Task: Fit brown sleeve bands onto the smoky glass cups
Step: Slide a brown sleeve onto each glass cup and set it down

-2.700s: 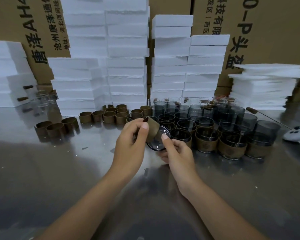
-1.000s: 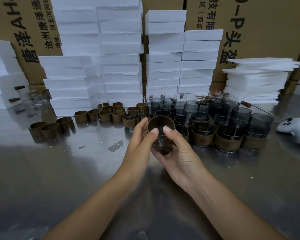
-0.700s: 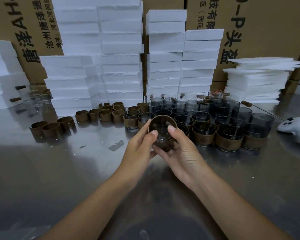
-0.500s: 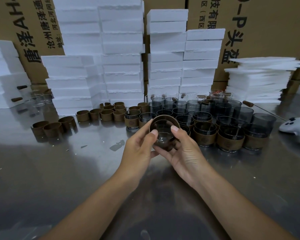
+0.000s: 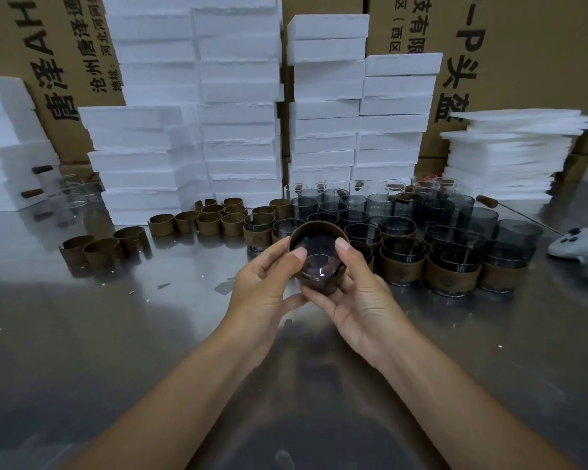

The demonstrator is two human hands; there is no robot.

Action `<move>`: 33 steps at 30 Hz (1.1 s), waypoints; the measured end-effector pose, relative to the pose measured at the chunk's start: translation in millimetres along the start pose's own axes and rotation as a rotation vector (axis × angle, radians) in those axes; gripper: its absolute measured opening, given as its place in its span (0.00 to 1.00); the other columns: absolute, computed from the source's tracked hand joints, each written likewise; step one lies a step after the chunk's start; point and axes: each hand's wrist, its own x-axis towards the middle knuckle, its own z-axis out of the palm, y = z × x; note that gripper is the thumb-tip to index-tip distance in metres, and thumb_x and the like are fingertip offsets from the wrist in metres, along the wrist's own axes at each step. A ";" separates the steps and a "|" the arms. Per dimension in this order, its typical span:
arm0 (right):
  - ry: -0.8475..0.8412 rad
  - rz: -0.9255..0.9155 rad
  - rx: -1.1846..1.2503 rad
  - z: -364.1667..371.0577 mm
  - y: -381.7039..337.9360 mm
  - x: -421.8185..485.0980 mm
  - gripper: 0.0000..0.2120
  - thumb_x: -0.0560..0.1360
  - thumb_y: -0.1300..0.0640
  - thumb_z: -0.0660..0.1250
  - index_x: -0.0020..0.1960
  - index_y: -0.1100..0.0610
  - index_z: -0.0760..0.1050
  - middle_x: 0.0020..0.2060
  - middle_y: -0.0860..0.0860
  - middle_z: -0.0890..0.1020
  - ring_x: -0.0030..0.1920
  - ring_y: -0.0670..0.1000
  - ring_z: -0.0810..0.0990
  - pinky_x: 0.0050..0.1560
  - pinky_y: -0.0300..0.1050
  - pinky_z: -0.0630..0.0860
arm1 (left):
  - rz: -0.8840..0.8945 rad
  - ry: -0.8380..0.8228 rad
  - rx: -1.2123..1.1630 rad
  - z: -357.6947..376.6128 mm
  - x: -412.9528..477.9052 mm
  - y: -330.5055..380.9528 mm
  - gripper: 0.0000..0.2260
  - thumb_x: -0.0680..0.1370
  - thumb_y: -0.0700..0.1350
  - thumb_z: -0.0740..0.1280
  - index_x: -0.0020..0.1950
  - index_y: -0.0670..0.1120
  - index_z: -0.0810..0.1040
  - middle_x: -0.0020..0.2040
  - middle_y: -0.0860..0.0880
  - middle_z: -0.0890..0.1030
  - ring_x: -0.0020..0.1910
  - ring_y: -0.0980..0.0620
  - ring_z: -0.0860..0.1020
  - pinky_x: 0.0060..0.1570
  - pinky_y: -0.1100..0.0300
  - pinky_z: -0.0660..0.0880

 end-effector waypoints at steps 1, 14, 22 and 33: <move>-0.005 0.003 0.009 0.4 -0.6 -0.5 0.12 0.59 0.50 0.74 0.36 0.58 0.85 0.44 0.58 0.86 0.45 0.54 0.86 0.37 0.45 0.82 | -0.022 -0.032 -0.019 -1.1 0.2 0.5 0.24 0.70 0.51 0.74 0.63 0.43 0.78 0.56 0.44 0.83 0.57 0.48 0.81 0.50 0.56 0.79; -0.020 0.079 -0.002 0.6 -5.2 -4.0 0.17 0.65 0.45 0.67 0.47 0.55 0.81 0.45 0.51 0.86 0.46 0.48 0.84 0.43 0.42 0.81 | -0.073 -0.195 0.016 -16.4 8.1 -0.5 0.36 0.53 0.63 0.81 0.55 0.47 0.81 0.52 0.48 0.84 0.49 0.56 0.81 0.49 0.63 0.76; 0.033 0.155 0.091 5.1 -6.9 -5.3 0.14 0.74 0.47 0.64 0.51 0.57 0.77 0.37 0.50 0.83 0.43 0.48 0.77 0.38 0.40 0.72 | -0.043 -0.160 0.025 -15.3 8.4 0.6 0.44 0.48 0.63 0.81 0.58 0.44 0.75 0.44 0.50 0.84 0.40 0.57 0.81 0.37 0.66 0.76; 0.039 0.160 0.117 3.1 -4.4 -2.3 0.14 0.78 0.48 0.61 0.48 0.58 0.78 0.37 0.51 0.84 0.42 0.49 0.79 0.31 0.38 0.77 | -0.037 -0.157 0.019 -16.3 9.7 -0.9 0.44 0.48 0.63 0.81 0.57 0.43 0.75 0.41 0.51 0.84 0.37 0.58 0.80 0.38 0.65 0.76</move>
